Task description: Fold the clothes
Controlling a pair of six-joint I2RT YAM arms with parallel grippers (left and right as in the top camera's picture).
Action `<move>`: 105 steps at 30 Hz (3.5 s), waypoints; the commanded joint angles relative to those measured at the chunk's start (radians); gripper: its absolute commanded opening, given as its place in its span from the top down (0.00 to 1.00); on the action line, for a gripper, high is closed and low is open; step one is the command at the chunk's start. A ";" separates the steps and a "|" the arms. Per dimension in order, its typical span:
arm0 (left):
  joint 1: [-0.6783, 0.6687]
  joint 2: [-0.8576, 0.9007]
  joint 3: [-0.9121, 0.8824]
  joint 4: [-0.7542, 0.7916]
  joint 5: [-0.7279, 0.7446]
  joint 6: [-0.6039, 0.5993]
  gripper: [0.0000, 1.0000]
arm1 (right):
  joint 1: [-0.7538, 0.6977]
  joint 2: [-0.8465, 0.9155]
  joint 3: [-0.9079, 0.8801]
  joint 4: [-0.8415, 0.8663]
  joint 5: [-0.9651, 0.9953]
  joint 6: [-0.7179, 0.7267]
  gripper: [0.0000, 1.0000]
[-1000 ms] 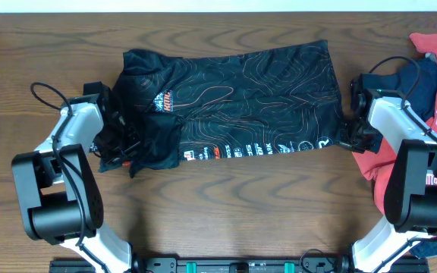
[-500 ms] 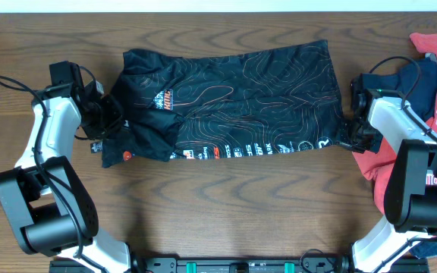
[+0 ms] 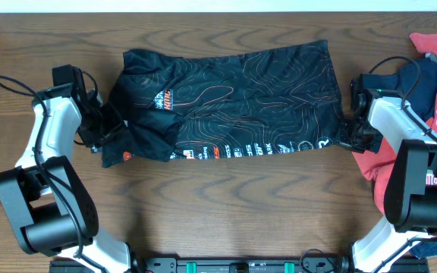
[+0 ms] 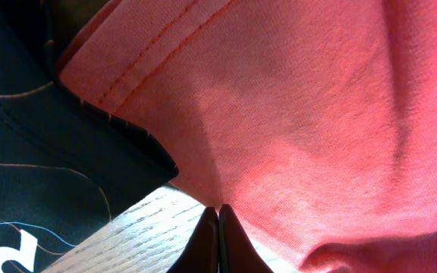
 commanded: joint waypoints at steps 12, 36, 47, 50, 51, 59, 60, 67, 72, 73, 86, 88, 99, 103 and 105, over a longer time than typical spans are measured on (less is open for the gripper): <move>-0.309 -0.002 -0.005 0.024 -0.133 0.130 0.54 | -0.003 0.003 -0.003 0.010 -0.023 0.021 0.99; -0.505 0.111 -0.045 0.105 -0.284 0.150 0.52 | -0.003 0.003 -0.003 0.009 -0.023 0.021 0.99; -0.538 0.115 -0.055 0.104 -0.356 0.152 0.59 | -0.003 0.003 -0.003 0.009 -0.023 0.021 0.99; -0.538 0.116 -0.055 0.105 -0.356 0.152 0.77 | -0.003 0.003 -0.003 0.009 -0.023 0.021 0.99; -0.538 0.116 -0.055 0.105 -0.356 0.152 0.81 | -0.003 0.003 -0.003 0.009 -0.023 0.021 0.99; -0.529 0.090 0.000 0.108 -0.374 0.148 0.94 | -0.003 0.003 -0.003 0.009 -0.023 0.020 0.99; -0.525 0.079 0.024 0.110 -0.373 0.147 0.94 | -0.003 0.003 -0.003 0.009 -0.023 0.020 0.99; -0.526 0.047 0.100 0.169 -0.301 0.127 0.69 | -0.003 0.003 -0.003 0.011 -0.023 0.021 0.99; -0.509 0.045 0.095 0.056 -0.359 0.126 0.51 | -0.003 0.003 -0.003 0.010 -0.023 0.020 0.97; -0.496 0.041 0.095 0.028 -0.387 0.120 0.52 | -0.003 0.003 -0.003 0.014 -0.023 0.020 0.96; -0.166 0.023 0.051 -0.074 -0.335 -0.109 0.50 | -0.003 0.003 -0.003 0.144 -0.163 -0.097 0.70; -0.124 0.023 0.022 -0.076 -0.336 -0.136 0.48 | -0.003 0.003 -0.003 0.153 -0.190 -0.117 0.67; -0.029 0.042 -0.177 0.156 -0.222 -0.174 0.44 | -0.003 0.003 -0.003 0.168 -0.208 -0.150 0.60; -0.029 0.050 -0.234 0.252 -0.143 -0.121 0.44 | -0.002 0.003 -0.003 0.171 -0.211 -0.157 0.42; -0.029 0.050 -0.235 0.278 -0.093 -0.091 0.45 | -0.001 0.003 -0.004 0.173 -0.222 -0.161 0.42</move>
